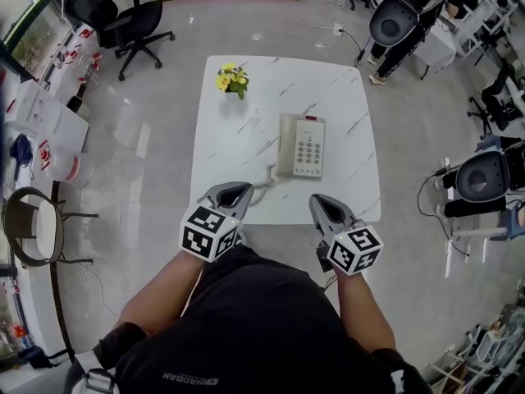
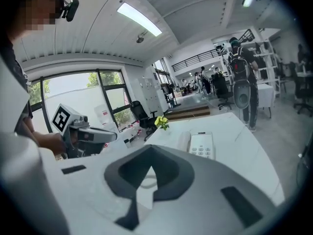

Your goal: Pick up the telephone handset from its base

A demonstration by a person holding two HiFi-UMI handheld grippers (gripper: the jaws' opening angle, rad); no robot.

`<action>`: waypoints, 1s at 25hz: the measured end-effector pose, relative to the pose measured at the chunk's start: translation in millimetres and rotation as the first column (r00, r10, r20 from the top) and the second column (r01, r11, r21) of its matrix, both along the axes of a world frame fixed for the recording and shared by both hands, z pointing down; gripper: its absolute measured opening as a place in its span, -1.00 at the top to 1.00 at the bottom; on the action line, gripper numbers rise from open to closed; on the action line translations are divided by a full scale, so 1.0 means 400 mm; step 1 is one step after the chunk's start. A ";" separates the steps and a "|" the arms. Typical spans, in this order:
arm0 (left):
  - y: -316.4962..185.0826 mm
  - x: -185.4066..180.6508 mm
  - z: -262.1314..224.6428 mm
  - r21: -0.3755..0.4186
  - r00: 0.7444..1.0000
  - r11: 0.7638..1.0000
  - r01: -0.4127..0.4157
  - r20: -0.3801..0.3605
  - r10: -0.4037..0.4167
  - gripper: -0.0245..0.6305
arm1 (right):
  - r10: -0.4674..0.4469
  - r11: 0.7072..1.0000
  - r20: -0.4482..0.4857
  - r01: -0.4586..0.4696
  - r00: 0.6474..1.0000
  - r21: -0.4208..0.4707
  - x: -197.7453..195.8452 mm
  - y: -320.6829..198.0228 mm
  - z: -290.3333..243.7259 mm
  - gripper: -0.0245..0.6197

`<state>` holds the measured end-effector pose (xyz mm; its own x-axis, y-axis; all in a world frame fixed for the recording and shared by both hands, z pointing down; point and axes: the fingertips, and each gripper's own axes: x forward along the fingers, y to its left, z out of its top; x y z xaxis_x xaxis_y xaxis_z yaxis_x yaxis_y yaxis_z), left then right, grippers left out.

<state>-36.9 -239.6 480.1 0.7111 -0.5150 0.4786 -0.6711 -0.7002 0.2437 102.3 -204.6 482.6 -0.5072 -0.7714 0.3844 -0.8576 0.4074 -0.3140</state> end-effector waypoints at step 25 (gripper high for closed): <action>-0.179 -0.033 0.052 -0.039 0.998 0.997 -0.062 -0.008 0.061 0.92 | 0.070 0.997 -0.057 -0.073 0.996 -0.039 -0.028 -0.194 0.028 0.92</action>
<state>-50.3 -311.3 500.9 0.7441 -0.4513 0.4926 -0.6254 -0.7298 0.2760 90.9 -282.2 493.7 -0.4281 -0.7877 0.4430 -0.9007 0.3319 -0.2802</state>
